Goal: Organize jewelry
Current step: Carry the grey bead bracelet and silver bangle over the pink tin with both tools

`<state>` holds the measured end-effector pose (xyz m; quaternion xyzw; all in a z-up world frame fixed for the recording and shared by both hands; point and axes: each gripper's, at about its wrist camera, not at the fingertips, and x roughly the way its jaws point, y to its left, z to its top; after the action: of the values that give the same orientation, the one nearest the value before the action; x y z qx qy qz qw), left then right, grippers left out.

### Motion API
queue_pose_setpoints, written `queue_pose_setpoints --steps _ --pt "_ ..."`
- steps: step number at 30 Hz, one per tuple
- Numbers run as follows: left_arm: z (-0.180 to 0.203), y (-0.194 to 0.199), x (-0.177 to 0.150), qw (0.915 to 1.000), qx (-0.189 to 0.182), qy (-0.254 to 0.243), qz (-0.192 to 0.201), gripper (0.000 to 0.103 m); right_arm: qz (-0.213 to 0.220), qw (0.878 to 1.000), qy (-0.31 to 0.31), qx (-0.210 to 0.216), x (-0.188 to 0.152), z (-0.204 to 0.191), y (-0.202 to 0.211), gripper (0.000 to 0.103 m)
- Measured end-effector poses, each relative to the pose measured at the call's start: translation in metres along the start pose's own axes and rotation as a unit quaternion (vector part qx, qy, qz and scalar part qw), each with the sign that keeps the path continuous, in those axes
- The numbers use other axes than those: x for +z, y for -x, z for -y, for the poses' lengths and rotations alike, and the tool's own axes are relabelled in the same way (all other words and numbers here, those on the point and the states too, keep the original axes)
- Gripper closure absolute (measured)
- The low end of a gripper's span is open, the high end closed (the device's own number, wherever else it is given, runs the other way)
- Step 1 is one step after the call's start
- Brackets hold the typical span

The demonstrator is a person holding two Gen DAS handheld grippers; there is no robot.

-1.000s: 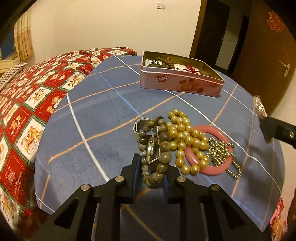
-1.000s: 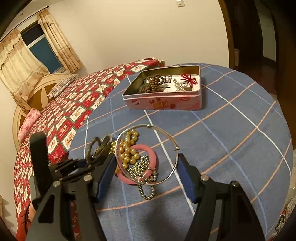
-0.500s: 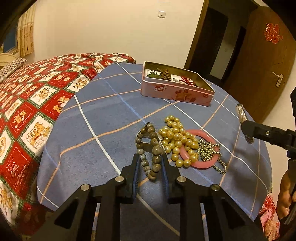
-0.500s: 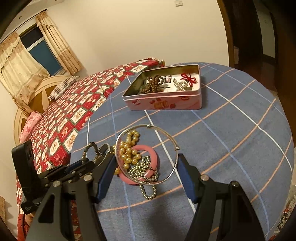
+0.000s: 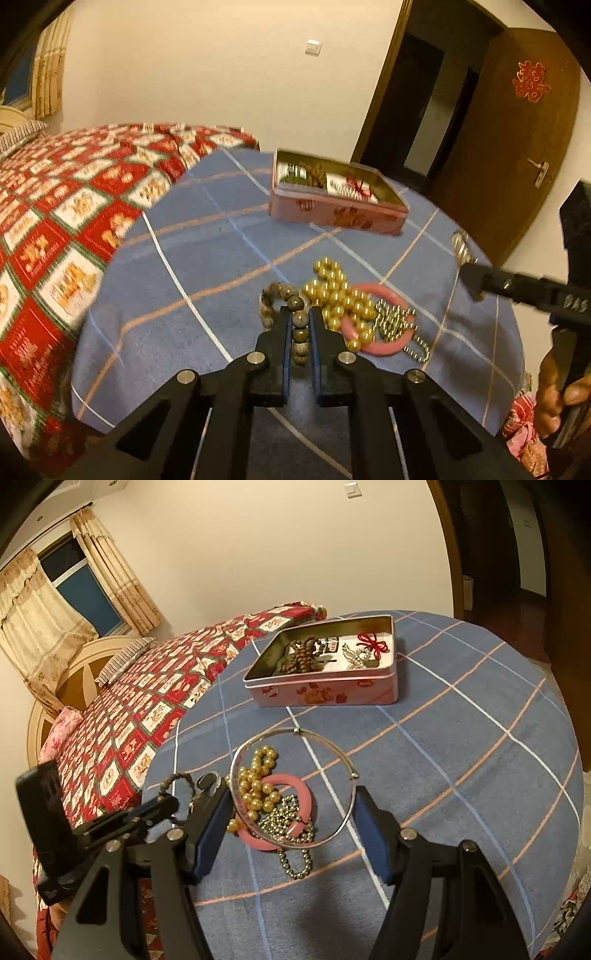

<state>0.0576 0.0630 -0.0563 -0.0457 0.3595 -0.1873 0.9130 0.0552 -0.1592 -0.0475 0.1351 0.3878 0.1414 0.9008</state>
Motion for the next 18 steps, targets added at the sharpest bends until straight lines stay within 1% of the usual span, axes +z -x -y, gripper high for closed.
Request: queue_pose_setpoints --steps 4,8,14,18 --pt "-0.005 0.015 0.014 0.9995 -0.008 0.008 0.028 0.095 0.009 1.000 -0.003 -0.003 0.003 0.002 0.002 0.034" --pt "-0.003 0.021 0.026 0.9988 -0.011 0.008 0.047 0.095 0.021 1.000 -0.004 -0.010 0.009 0.006 0.007 0.034" --pt "0.009 0.018 0.047 0.9972 -0.023 -0.002 0.071 0.095 0.036 0.999 0.005 -0.027 0.025 0.008 0.008 0.034" --pt "0.015 0.009 0.069 0.9957 -0.033 -0.008 0.087 0.095 0.054 0.998 0.009 -0.036 0.046 0.012 0.007 0.034"
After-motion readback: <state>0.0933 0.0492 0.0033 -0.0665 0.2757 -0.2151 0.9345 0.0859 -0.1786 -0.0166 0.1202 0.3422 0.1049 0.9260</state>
